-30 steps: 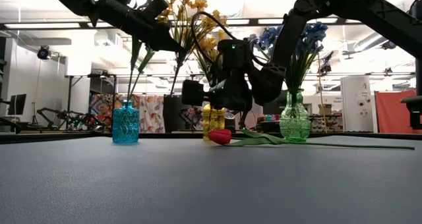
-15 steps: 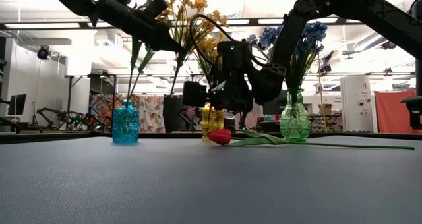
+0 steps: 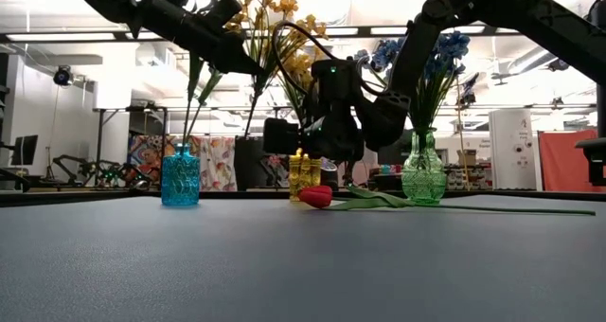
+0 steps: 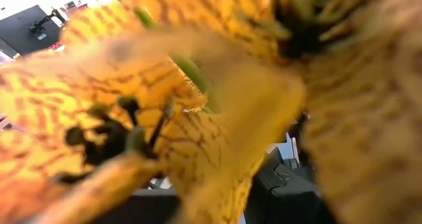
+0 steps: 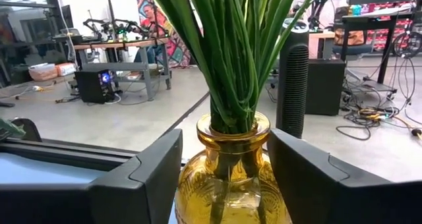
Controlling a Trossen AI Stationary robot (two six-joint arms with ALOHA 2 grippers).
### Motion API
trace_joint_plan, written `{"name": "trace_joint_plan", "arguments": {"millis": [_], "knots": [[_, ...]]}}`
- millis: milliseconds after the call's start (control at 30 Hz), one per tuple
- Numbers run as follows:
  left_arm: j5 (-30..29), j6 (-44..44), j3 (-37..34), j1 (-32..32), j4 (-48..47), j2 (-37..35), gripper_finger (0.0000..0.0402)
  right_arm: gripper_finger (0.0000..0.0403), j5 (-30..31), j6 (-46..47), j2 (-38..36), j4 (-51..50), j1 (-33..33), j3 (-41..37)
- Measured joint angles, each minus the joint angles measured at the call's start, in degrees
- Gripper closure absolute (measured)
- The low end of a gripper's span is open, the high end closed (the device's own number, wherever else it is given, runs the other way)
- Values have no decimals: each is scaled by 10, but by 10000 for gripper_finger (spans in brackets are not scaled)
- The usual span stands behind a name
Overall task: Sort flowers into vase by color
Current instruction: Put the yellow flowers into the yellow vase
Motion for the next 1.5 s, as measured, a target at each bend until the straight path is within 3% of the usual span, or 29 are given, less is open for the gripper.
{"name": "trace_joint_plan", "arguments": {"millis": [467, 667, 1133, 1500], "knots": [[0, 3, 0, 0, -5, 0, 400, 255, -1, -10, 0, -2, 0, 0], [0, 3, 0, 0, -4, 0, 400, 264, -1, -17, 1, -1, 1, 0], [0, 4, 0, 0, -9, 0, 400, 183, 15, -32, 1, -4, 9, 5], [0, 4, 0, 0, -9, 0, 400, 145, 33, -47, 1, 4, 15, 11]]}}
